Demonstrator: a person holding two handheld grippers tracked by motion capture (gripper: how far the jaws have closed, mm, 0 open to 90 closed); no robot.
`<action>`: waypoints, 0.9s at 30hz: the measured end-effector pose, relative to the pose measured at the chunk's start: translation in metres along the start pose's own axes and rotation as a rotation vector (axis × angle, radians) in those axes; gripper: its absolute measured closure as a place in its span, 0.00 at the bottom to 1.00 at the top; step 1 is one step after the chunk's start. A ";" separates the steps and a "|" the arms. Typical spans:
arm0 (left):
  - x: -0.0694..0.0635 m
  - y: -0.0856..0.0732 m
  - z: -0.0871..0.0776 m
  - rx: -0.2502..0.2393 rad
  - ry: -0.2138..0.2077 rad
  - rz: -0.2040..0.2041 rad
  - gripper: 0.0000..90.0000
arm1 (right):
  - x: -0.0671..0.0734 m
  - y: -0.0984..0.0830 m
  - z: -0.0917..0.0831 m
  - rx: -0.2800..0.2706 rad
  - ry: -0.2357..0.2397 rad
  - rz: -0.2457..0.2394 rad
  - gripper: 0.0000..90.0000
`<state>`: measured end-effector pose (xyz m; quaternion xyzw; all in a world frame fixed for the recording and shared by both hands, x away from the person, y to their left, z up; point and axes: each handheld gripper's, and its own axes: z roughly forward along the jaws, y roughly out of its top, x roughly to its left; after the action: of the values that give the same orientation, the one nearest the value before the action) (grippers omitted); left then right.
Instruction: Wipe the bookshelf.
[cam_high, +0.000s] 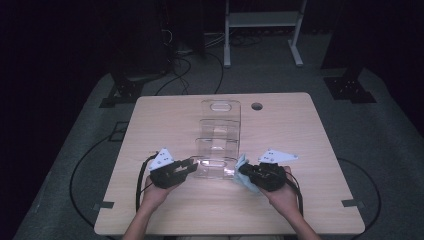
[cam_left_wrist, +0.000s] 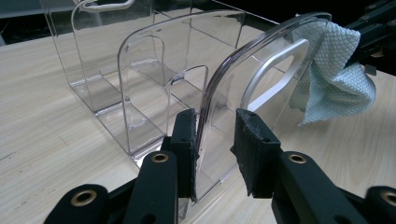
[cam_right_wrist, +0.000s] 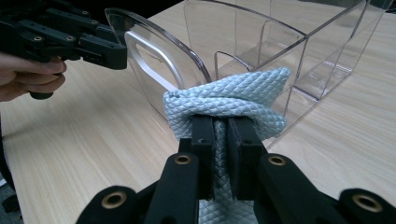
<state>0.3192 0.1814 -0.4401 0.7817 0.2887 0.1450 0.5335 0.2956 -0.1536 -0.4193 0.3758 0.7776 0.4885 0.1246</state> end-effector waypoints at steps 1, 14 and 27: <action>-0.001 0.000 0.000 0.001 -0.005 0.008 0.77 | -0.001 0.000 0.000 -0.005 0.000 0.004 0.91; -0.022 0.004 0.014 0.027 -0.108 0.061 0.80 | -0.021 0.002 0.003 -0.019 -0.071 0.042 0.91; -0.053 0.008 0.027 0.052 -0.162 0.126 0.80 | -0.021 0.000 0.007 -0.018 -0.096 0.040 0.91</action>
<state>0.2944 0.1270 -0.4388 0.8210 0.1986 0.1072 0.5244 0.3143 -0.1640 -0.4264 0.4132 0.7586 0.4793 0.1552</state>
